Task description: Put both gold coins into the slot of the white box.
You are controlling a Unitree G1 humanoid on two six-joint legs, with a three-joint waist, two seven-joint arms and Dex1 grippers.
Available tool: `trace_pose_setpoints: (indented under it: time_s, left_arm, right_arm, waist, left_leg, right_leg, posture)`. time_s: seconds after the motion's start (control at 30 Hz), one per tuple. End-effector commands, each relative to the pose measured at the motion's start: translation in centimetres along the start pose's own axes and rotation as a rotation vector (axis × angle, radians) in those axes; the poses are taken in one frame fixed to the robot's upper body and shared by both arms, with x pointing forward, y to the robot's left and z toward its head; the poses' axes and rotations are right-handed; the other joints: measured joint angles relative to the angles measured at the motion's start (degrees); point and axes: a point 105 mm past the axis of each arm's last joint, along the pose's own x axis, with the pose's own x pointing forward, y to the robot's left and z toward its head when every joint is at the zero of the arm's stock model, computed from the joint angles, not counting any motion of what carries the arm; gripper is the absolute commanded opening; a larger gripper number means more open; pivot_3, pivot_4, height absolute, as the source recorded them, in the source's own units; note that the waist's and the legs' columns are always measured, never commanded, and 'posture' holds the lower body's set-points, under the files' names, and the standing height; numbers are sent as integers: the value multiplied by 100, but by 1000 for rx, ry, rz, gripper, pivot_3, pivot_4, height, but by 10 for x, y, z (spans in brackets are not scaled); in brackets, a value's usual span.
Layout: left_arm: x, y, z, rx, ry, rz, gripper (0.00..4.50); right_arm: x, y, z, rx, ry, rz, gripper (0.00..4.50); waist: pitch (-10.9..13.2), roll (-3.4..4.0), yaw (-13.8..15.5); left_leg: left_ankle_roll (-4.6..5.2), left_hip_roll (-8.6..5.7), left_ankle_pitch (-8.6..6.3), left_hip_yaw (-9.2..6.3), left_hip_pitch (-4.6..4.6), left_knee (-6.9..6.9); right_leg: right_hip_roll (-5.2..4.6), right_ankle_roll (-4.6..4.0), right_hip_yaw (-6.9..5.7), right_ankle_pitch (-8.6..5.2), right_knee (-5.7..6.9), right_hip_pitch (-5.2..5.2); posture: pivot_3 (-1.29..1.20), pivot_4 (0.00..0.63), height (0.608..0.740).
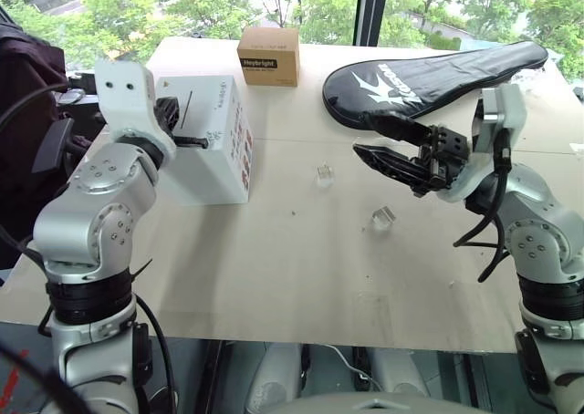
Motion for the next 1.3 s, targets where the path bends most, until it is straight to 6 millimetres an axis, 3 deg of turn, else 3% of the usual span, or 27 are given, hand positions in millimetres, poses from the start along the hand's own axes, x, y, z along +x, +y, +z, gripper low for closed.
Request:
trace_pose_setpoints:
  time_s: [0.03,0.37,1.3]
  left_arm:
    - [-1,2,2,9,0,3,0]
    - [1,-17,2,-6,-3,-68,0]
    - [0,-9,-14,-48,75,10,0]
  right_arm:
    - [0,4,15,-58,-34,13,2636]
    - [-1,4,14,-66,-28,-1,2636]
    - [-1,2,10,-69,-15,-10,2636]
  waist:
    - [0,0,0]
    - [-1,-1,17]
    - [-5,1,9]
  left_leg:
    - [0,-1,0,0,0,0]
    - [0,-7,0,-1,0,2]
    - [1,-14,1,-6,11,18]
  right_leg:
    - [-1,0,0,0,0,0]
    - [-6,0,-2,0,5,1]
    - [-8,0,-3,1,32,8]
  posture:
    - [0,150,740]
    - [0,150,740]
    - [0,150,740]
